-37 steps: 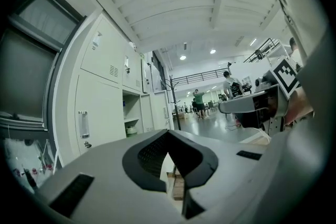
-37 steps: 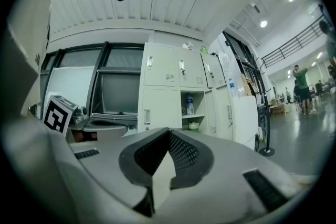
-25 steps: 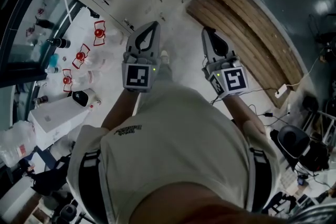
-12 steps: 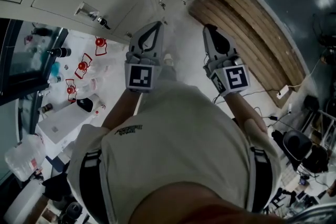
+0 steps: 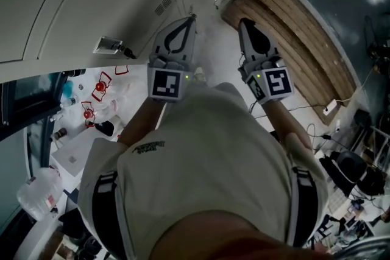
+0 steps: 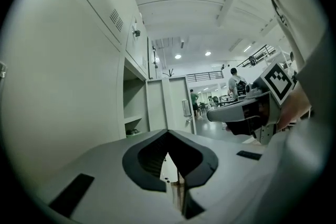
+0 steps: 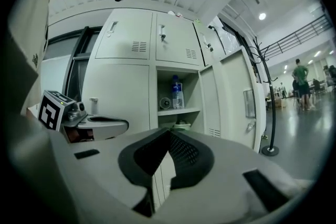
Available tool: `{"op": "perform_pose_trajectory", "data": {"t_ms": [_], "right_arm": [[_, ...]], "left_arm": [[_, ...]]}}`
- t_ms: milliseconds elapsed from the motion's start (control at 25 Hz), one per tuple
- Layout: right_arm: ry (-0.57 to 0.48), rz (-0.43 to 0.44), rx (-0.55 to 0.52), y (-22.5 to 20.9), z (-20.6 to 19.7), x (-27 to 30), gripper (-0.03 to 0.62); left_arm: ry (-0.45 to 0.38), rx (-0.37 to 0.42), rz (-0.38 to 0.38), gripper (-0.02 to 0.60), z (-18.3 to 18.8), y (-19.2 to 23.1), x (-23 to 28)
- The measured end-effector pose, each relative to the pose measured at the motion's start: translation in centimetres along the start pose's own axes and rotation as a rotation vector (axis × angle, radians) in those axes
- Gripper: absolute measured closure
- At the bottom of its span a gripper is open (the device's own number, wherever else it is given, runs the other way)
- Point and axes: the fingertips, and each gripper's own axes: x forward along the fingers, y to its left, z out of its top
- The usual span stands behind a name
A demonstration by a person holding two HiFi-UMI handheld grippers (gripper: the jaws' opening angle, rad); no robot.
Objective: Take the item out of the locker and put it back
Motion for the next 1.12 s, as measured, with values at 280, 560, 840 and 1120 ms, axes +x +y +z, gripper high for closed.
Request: {"op": "perform_pose_trajectory", "data": {"t_ms": [280, 560, 840, 1120], "right_arm": [[-0.025, 0.015, -0.022, -0.8, 1.4, 2.0, 0.591], [-0.034, 0.073, -0.042, -1.5, 2.3, 2.7, 0.592], [-0.005, 0.124, -0.028, -2.5, 1.6, 2.8, 0.591], [-0.018, 0.162, -0.031, -2.8, 1.8, 2.8, 0.591]], "left_arm": [[-0.028, -0.002, 0.028, 0.566, 1.0, 1.9, 1.2], [-0.023, 0.010, 0.070, 0.566, 1.7, 2.0, 2.2], [-0.020, 0.000, 0.100, 0.566, 2.1, 0.9, 3.2], [-0.011, -0.016, 0.133, 0.566, 2.1, 0.6, 3.4]]}}
